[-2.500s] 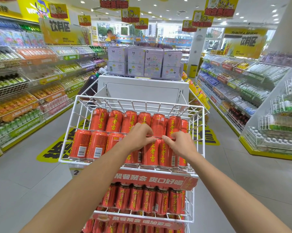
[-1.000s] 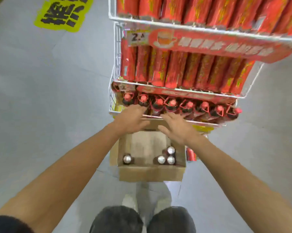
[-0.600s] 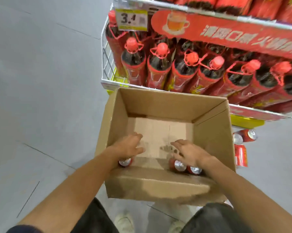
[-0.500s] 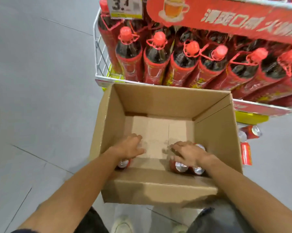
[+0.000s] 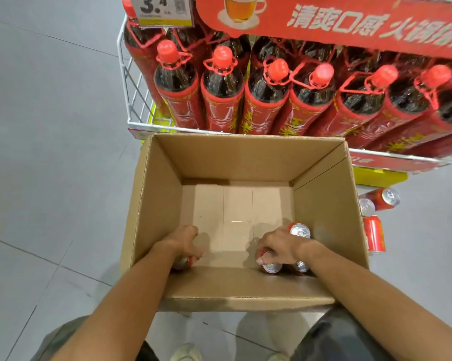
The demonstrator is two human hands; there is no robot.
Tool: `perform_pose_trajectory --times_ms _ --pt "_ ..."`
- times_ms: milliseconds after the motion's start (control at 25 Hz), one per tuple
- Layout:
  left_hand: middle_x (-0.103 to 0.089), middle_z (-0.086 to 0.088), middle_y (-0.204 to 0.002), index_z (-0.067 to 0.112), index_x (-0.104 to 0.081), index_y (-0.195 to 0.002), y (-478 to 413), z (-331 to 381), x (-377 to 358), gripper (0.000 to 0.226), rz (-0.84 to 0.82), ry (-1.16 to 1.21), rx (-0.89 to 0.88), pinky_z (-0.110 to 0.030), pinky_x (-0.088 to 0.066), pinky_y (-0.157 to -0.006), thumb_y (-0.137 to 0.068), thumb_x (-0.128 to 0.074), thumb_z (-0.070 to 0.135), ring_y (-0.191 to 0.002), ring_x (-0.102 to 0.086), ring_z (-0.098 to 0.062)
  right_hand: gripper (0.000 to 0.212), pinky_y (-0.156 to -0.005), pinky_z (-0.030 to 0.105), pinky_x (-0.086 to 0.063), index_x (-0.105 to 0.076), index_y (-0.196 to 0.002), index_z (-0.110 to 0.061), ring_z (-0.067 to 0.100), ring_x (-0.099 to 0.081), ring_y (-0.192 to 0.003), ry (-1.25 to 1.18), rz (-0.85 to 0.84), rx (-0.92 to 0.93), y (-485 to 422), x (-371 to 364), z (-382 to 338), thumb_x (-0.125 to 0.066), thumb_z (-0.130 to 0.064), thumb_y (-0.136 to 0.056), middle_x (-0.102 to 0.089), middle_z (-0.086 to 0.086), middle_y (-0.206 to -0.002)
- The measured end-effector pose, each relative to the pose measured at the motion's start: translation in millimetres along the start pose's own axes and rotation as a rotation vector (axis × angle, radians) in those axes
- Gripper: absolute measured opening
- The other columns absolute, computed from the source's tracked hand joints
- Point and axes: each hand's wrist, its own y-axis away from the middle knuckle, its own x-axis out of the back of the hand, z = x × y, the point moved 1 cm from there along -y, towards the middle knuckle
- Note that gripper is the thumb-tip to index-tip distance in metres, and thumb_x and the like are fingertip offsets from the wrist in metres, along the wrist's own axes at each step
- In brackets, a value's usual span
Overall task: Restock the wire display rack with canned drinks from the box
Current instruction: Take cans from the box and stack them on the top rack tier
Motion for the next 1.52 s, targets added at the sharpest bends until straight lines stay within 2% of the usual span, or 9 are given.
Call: perform_pose_trajectory --times_ms 240,440,600,720,880,1040,1320,1440,1520 --pt "-0.054 0.000 -0.109 0.019 -0.055 -0.107 -7 -4 -2 0.035 -0.049 -0.088 0.080 -0.040 -0.059 -0.090 -0.081 -0.078 0.023 -0.099 -0.058 -0.021 0.035 -0.108 0.038 -0.041 -0.073 -0.118 -0.021 0.014 -0.057 -0.095 -0.140 0.025 0.012 -3 -6 12 -0.063 -0.048 -0.098 -0.074 -0.003 -0.109" --pt "-0.056 -0.001 -0.114 0.024 -0.054 -0.107 -18 -5 7 0.040 0.000 -0.069 0.034 -0.040 -0.058 -0.091 -0.078 -0.082 0.026 -0.103 -0.059 -0.024 0.016 -0.088 0.030 -0.051 -0.077 -0.095 -0.012 0.013 -0.060 -0.085 -0.323 0.210 -0.025 -12 2 15 -0.065 -0.022 -0.099 -0.073 0.001 -0.088" --pt "-0.058 -0.004 -0.119 0.019 -0.059 -0.112 -27 6 13 0.041 0.121 -0.016 -0.029 -0.037 -0.057 -0.086 -0.080 -0.081 0.032 -0.105 -0.060 -0.026 0.044 -0.092 0.023 -0.044 -0.074 -0.122 -0.021 0.015 -0.063 -0.107 -0.333 0.132 -0.038 -10 2 13 -0.075 -0.050 -0.089 -0.072 -0.004 -0.112" --pt "-0.060 -0.007 -0.121 0.014 -0.062 -0.121 -30 17 12 0.050 0.231 0.018 -0.013 -0.038 -0.057 -0.086 -0.081 -0.079 0.038 -0.108 -0.061 -0.028 0.052 -0.107 0.025 -0.042 -0.066 -0.137 -0.020 0.015 -0.058 -0.126 -0.273 0.074 -0.061 -12 -5 16 -0.077 -0.040 -0.090 -0.067 -0.004 -0.136" --pt "-0.061 -0.005 -0.107 0.015 -0.061 -0.106 -23 25 2 0.040 0.253 -0.036 0.046 -0.033 -0.052 -0.071 -0.080 -0.076 0.042 -0.094 -0.058 -0.023 0.041 -0.109 0.027 -0.044 -0.073 -0.128 -0.022 0.016 -0.062 -0.120 -0.369 0.114 -0.079 -17 -11 22 -0.080 -0.031 -0.088 -0.072 -0.004 -0.129" --pt "-0.065 -0.006 -0.101 0.013 -0.065 -0.101 -27 33 14 0.031 0.323 0.009 0.025 -0.036 -0.059 -0.077 -0.081 -0.075 0.034 -0.091 -0.062 -0.024 0.035 -0.107 0.027 -0.047 -0.077 -0.119 -0.034 0.009 -0.065 -0.116 -0.469 0.295 -0.133 -28 7 31 -0.083 -0.028 -0.085 -0.076 -0.012 -0.118" --pt "-0.065 -0.006 -0.105 0.018 -0.064 -0.101 -60 59 46 0.031 0.503 -0.008 -0.095 -0.039 -0.059 -0.076 -0.083 -0.065 0.044 -0.092 -0.064 -0.029 0.050 -0.117 0.035 -0.040 -0.065 -0.138 -0.021 0.019 -0.054 -0.136 -0.640 0.543 -0.240 -48 44 33 -0.074 -0.039 -0.092 -0.064 -0.002 -0.143" --pt "-0.059 -0.006 -0.121 0.018 -0.056 -0.125 -67 53 37 0.050 0.523 -0.070 -0.098 -0.038 -0.056 -0.082 -0.081 -0.074 0.037 -0.106 -0.062 -0.032 0.069 -0.107 0.031 -0.045 -0.060 -0.139 -0.022 0.016 -0.059 -0.123 -0.598 0.532 -0.196 -42 35 22 -0.086 -0.042 -0.079 -0.067 -0.004 -0.132" --pt "-0.061 -0.007 -0.119 0.017 -0.052 -0.121 -64 54 37 0.050 0.535 -0.041 -0.097 -0.037 -0.054 -0.082 -0.080 -0.074 0.037 -0.105 -0.061 -0.032 0.074 -0.093 0.030 -0.049 -0.057 -0.136 -0.023 0.020 -0.062 -0.113 -0.466 0.518 -0.199 -40 33 11 -0.090 -0.040 -0.071 -0.069 -0.002 -0.122"
